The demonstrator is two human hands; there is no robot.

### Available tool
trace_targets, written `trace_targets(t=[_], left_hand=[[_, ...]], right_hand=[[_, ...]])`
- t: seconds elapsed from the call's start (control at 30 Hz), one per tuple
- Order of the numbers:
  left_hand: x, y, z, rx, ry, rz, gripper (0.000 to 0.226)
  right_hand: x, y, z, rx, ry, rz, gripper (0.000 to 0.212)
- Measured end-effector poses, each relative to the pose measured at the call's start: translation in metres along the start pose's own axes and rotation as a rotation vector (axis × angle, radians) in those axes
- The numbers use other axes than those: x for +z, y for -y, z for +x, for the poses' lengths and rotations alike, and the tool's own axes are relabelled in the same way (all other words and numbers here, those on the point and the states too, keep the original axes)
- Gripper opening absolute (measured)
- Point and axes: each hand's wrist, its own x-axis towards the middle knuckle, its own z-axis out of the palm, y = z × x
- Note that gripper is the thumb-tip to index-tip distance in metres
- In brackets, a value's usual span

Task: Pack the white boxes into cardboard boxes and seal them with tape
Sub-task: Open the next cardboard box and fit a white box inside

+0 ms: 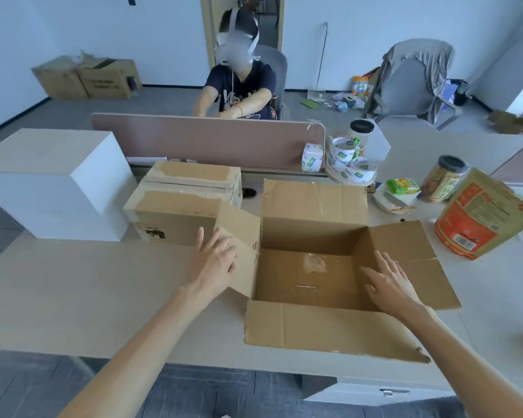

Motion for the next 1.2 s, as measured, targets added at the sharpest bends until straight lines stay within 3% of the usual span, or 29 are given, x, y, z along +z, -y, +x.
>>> trace_targets(t=[0.17, 0.4, 0.57, 0.77, 1.2], left_hand=[[0.023, -0.02, 0.006, 0.002, 0.167, 0.12, 0.037], [0.038, -0.033, 0.007, -0.015, 0.275, 0.016, 0.049], [0.036, -0.041, 0.01, -0.056, 0.316, -0.031, 0.054], [0.036, -0.046, 0.006, -0.101, 0.345, -0.043, 0.053], [0.033, -0.06, -0.02, -0.279, 0.315, -0.321, 0.053]], right_hand=[[0.0, -0.005, -0.006, 0.035, 0.031, 0.022, 0.059], [-0.004, -0.011, -0.009, 0.038, 0.086, 0.064, 0.067], [0.002, -0.013, -0.011, 0.066, 0.103, 0.182, 0.063], [-0.012, -0.005, -0.014, 0.039, 0.113, 0.158, 0.047], [-0.02, 0.053, 0.003, -0.333, 0.08, 0.263, 0.045]])
